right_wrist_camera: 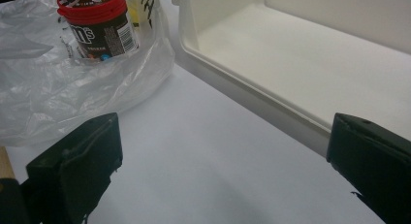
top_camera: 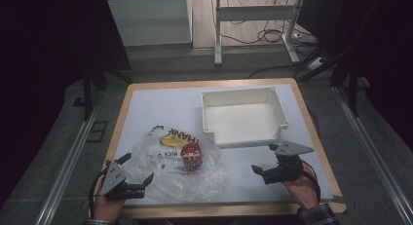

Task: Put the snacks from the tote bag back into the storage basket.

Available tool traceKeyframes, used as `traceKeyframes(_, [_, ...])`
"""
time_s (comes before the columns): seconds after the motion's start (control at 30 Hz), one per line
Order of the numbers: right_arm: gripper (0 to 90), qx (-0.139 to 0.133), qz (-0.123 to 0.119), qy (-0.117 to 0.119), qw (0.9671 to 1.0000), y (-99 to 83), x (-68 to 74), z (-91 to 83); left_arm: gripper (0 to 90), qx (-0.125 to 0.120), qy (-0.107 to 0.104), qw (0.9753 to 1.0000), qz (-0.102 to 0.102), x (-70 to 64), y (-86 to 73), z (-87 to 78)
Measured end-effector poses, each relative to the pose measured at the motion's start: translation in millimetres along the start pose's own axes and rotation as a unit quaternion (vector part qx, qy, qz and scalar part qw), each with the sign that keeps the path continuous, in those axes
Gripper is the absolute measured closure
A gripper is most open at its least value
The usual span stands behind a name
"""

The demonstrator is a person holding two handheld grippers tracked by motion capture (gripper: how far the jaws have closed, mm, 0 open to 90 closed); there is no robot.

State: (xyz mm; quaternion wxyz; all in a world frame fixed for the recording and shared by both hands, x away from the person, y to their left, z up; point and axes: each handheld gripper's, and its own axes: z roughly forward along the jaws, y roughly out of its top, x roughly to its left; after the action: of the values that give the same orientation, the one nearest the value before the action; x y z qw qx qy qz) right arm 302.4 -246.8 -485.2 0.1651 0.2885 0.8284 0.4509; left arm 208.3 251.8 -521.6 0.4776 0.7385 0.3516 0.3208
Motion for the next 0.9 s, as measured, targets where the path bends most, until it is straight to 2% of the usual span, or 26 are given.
traceKeyframes(0.27, [0.0,-0.012,0.008,0.005,0.9999,-0.6,-3.6,-1.7,0.1,0.002,-0.001,1.0,0.003,-0.3,-0.1,0.4])
traceKeyframes(0.9, [0.0,-0.017,-0.016,0.017,0.9996,5.3,3.3,2.8,0.0,0.004,-0.001,1.0,0.005,-0.6,-0.3,1.0])
